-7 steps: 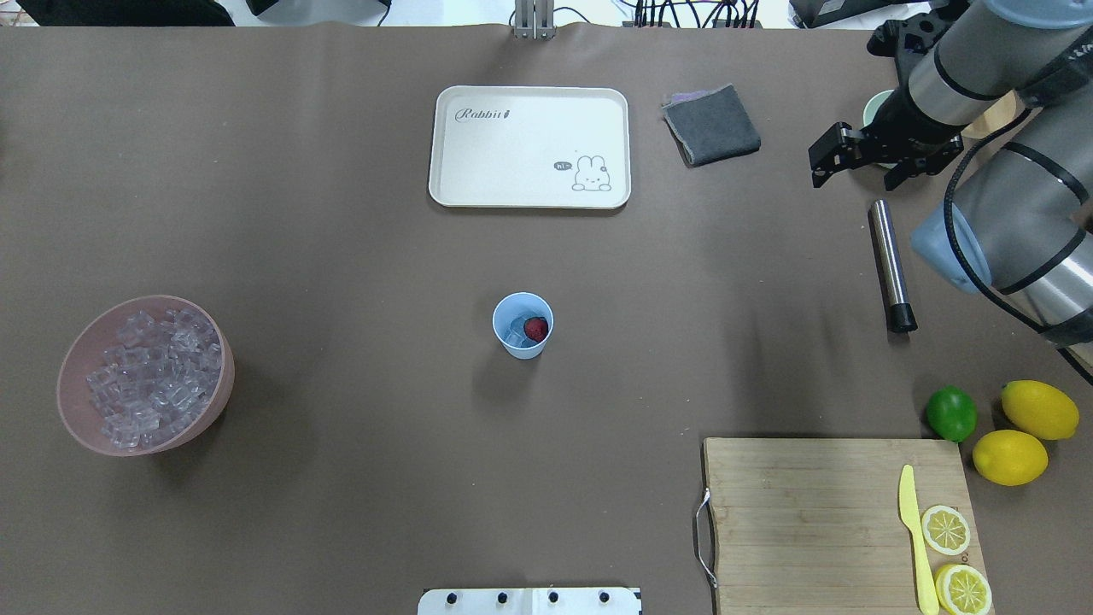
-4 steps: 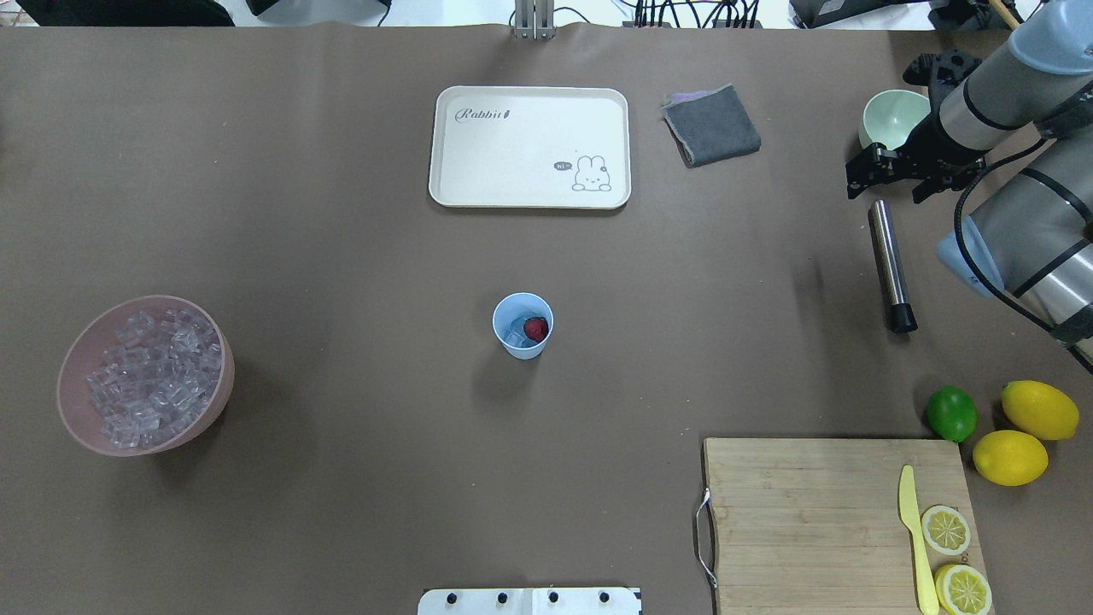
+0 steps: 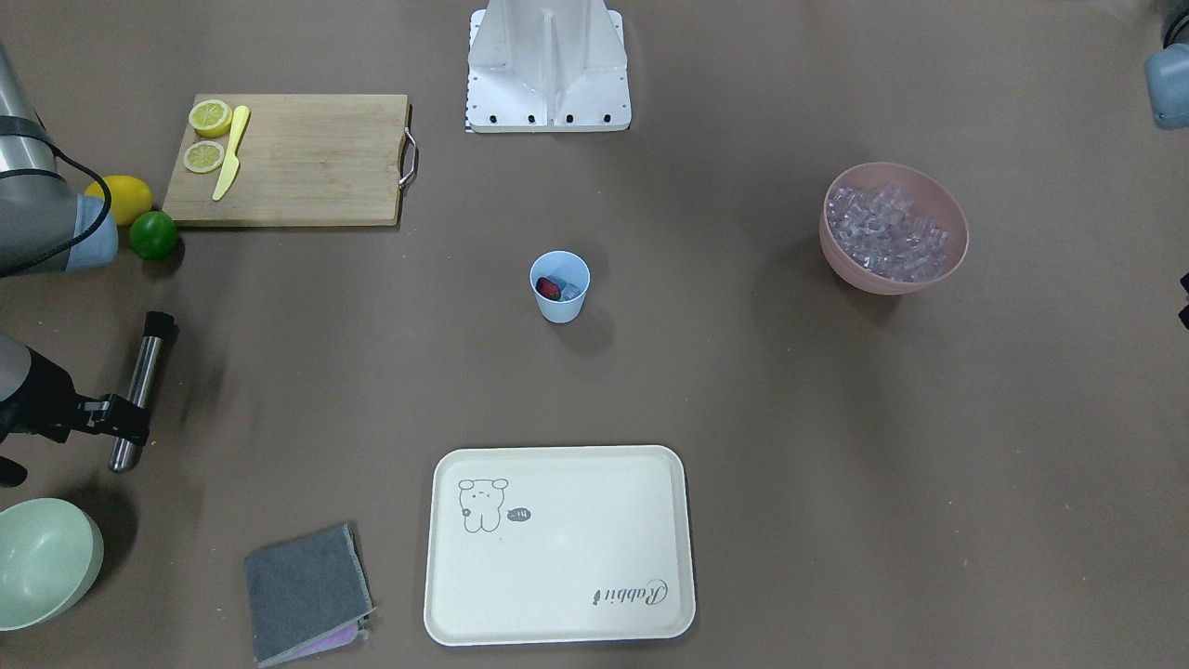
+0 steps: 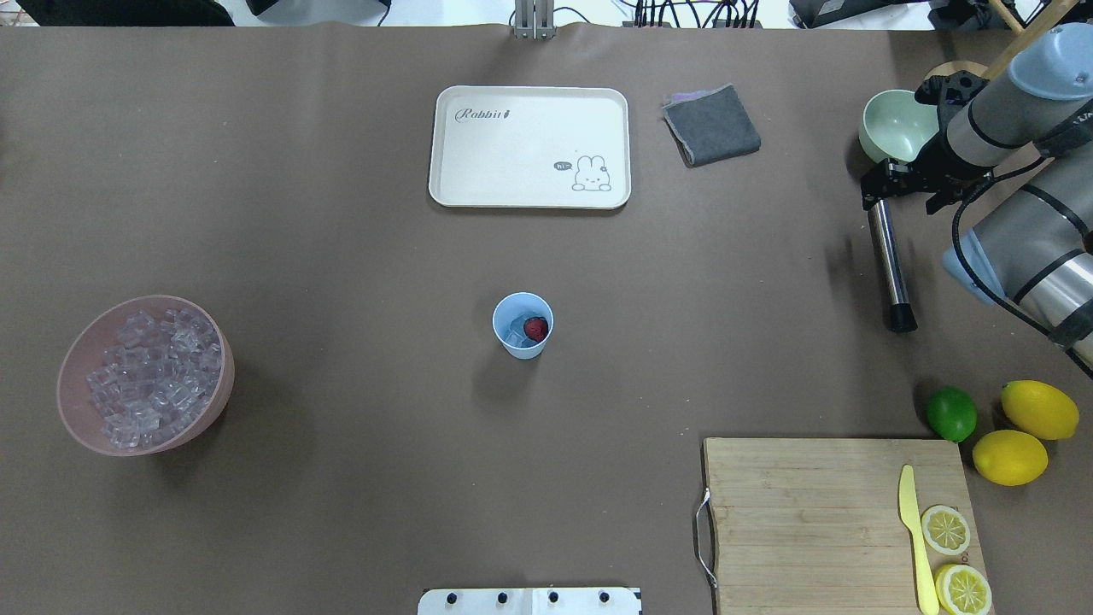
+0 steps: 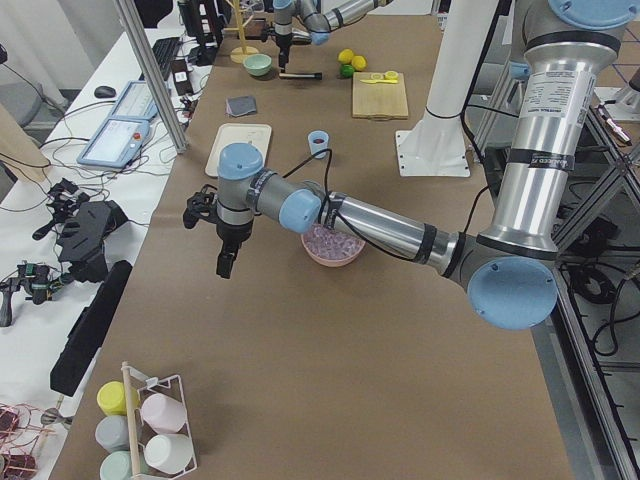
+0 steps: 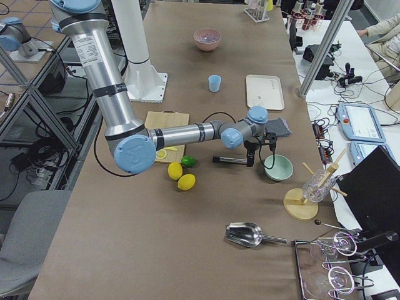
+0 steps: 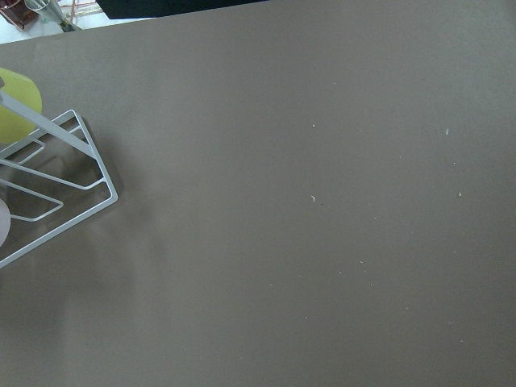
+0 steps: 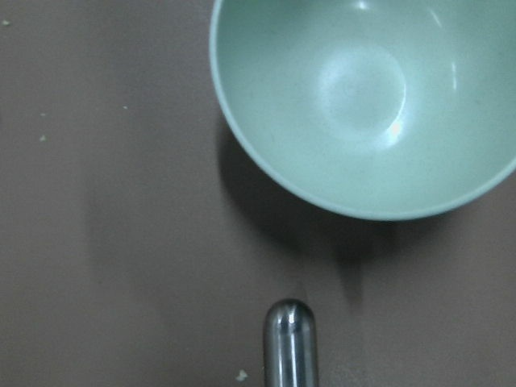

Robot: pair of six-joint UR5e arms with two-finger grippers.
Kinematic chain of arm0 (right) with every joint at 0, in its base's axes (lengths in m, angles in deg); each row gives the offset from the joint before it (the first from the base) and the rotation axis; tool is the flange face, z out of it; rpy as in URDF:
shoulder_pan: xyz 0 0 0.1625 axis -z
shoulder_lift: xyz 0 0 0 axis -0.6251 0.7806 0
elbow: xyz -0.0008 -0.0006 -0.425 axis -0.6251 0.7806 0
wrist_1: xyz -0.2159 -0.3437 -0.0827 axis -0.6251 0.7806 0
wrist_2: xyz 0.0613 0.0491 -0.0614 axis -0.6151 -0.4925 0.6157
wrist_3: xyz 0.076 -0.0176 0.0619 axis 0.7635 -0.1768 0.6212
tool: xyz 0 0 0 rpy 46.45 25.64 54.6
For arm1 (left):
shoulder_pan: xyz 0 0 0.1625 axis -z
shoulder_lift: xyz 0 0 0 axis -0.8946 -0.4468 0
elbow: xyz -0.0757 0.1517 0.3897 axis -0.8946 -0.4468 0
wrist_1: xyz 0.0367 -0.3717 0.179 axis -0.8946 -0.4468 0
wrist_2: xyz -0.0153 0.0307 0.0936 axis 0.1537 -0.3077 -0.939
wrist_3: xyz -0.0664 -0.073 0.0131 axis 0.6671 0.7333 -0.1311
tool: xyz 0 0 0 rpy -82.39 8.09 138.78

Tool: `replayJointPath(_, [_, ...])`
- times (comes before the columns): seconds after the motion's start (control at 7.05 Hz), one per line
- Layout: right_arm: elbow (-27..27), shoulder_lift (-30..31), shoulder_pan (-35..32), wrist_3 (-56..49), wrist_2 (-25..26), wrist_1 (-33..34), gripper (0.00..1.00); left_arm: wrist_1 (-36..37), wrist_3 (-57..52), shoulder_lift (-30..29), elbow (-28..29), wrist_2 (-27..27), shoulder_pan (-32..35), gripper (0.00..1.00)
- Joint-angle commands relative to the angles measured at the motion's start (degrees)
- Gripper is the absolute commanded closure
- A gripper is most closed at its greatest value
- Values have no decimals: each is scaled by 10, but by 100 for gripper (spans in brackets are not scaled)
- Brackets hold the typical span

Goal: Mash ice and strawberries in cup
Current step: 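Lower the right gripper onto the dark pestle and grasp its top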

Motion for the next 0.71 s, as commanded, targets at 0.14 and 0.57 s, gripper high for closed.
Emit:
replayJointPath(0.14, [9,-7,27,1,27,-1,0,-1,-4,0,0,0,0,2])
replayJointPath(0.57, [11,1,35,-2,28,-2,3,-1,-5,1,0,0,0,2])
